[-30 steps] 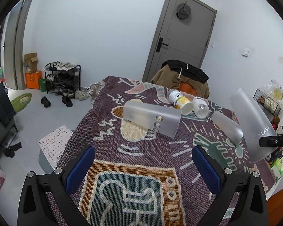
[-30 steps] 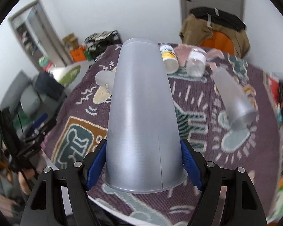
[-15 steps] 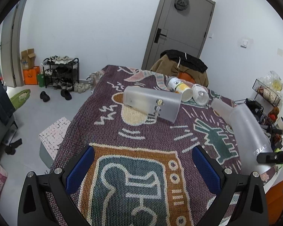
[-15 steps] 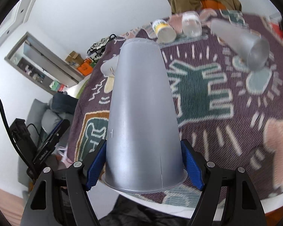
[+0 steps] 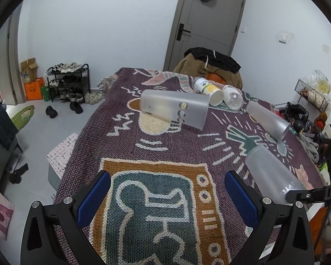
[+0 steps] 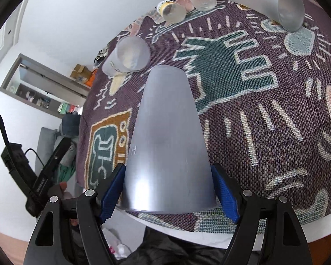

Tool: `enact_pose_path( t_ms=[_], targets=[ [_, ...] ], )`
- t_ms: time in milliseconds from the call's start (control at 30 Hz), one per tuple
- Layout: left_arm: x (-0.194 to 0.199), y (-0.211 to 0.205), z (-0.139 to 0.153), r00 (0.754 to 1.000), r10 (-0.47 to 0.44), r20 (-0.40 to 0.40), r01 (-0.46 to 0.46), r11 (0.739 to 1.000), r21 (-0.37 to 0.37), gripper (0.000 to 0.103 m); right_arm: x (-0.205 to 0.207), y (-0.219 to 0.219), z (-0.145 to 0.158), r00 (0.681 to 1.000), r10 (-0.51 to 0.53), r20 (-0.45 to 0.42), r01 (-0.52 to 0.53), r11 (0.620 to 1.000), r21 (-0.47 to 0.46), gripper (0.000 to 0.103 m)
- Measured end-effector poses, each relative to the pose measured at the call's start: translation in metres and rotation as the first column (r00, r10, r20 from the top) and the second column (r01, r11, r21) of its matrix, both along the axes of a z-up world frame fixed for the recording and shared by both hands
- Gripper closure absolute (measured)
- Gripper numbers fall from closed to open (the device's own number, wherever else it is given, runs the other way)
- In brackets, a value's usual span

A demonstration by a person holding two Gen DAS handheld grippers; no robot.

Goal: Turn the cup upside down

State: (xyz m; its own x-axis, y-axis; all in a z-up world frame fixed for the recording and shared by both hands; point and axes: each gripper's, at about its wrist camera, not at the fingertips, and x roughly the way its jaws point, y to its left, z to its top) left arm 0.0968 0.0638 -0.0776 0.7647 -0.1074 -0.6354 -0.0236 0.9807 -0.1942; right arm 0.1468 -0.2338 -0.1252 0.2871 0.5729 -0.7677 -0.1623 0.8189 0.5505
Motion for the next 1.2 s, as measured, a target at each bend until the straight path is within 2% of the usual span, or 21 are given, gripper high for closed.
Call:
enact_pose_path(
  t_ms=[267,367,400,700,867,1000,1133,1200],
  targets=[
    [0.009,-0.02,0.005,0.999,-0.04,-0.023,0.041,0.999,0.027,0.0,-0.002,-0.016,-0.005,1.0,-0.021,0.015,0.021,0.999,0.049,0.024],
    [0.013,-0.028,0.01,0.997,-0.067,-0.031,0.067,0.998,0.015,0.0,-0.005,-0.021,-0.003,0.999,-0.02,0.038,0.018,0.998,0.06,0.008],
    [0.015,-0.031,0.011,0.997,-0.076,-0.032,0.077,0.997,0.013,0.0,-0.007,-0.024,-0.001,0.998,-0.02,0.052,0.016,0.998,0.067,0.007],
    [0.027,-0.059,0.027,0.989,-0.142,-0.044,0.143,0.989,0.02,0.0,-0.022,-0.051,0.008,0.989,-0.041,0.141,0.035,0.998,0.047,0.007],
    [0.04,-0.073,0.034,0.982,-0.179,-0.06,0.178,0.984,-0.008,0.0,-0.03,-0.07,0.008,0.978,-0.083,0.191,0.079,0.996,0.028,0.007],
    [0.054,-0.087,0.036,0.97,-0.225,-0.092,0.223,0.974,-0.031,0.0,-0.033,-0.078,0.009,0.97,-0.092,0.227,0.091,0.996,0.015,0.007],
    [0.075,-0.105,0.028,0.935,-0.308,-0.173,0.298,0.951,-0.083,0.001,-0.035,-0.086,0.007,0.959,-0.102,0.266,0.109,0.994,-0.012,0.007],
    [0.087,-0.11,0.02,0.917,-0.322,-0.236,0.308,0.946,-0.098,0.01,-0.035,-0.089,0.004,0.957,-0.108,0.269,0.117,0.993,-0.019,0.007]
  ],
)
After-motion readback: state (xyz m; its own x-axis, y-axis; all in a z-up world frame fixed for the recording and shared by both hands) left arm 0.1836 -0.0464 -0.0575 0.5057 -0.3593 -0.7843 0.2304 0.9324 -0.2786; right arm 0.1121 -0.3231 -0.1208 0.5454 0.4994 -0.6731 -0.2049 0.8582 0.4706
